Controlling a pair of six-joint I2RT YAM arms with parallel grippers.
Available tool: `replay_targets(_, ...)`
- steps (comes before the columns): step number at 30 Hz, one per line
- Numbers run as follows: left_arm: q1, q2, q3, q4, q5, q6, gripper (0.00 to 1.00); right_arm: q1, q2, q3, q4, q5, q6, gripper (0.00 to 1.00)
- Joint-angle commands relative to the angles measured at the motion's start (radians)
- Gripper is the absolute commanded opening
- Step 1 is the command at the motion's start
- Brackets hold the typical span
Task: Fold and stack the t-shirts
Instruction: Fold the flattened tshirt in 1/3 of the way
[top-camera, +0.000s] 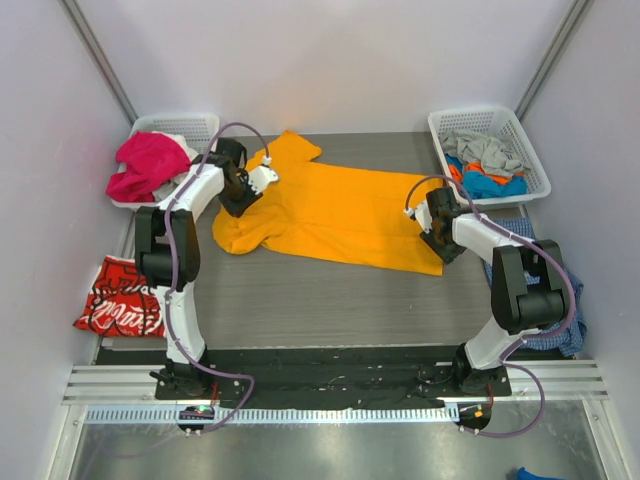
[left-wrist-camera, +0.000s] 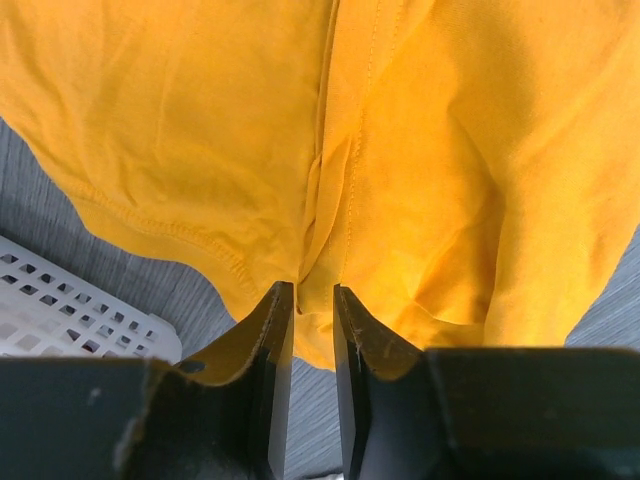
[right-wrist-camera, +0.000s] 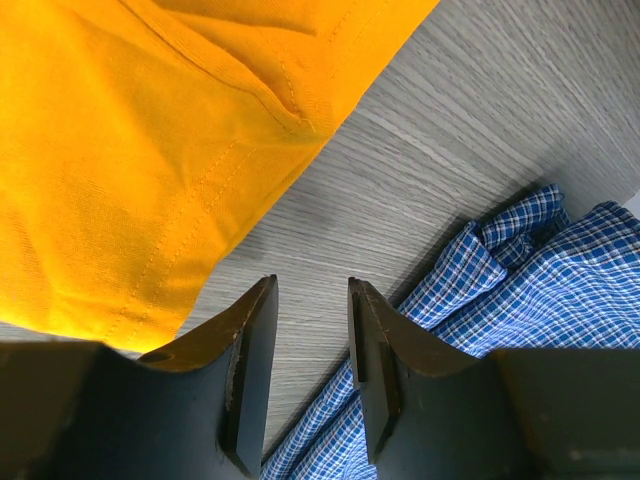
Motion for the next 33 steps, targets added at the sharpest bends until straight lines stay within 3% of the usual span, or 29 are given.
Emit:
replay_targets(1, 0.004, 0.012, 0.027, 0.027, -0.008, 0.013, 0.27, -0.002, -0.008, -0.01, 0.02, 0.007, 0.008, 0.41)
replay_targets(8, 0.006, 0.023, 0.024, 0.029, -0.005, 0.016, 0.2, -0.003, -0.019, -0.021, 0.021, 0.013, 0.006, 0.41)
replay_targets(13, 0.004, 0.037, 0.027, 0.033, -0.011, 0.018, 0.1, -0.002, -0.031, -0.024, 0.021, 0.018, 0.003, 0.41)
replay_targets(20, 0.006, 0.044, 0.019, 0.036, -0.013, 0.018, 0.1, -0.003, -0.038, -0.035, 0.026, 0.021, 0.002, 0.41)
replay_targets(24, 0.006, 0.047, 0.016, 0.036, -0.016, 0.019, 0.0, -0.003, -0.031, -0.033, 0.029, 0.018, 0.006, 0.41)
replay_targets(33, 0.006, -0.003, -0.004, 0.107, -0.053, 0.012, 0.0, -0.003, -0.024, -0.04, 0.035, 0.008, 0.012, 0.41)
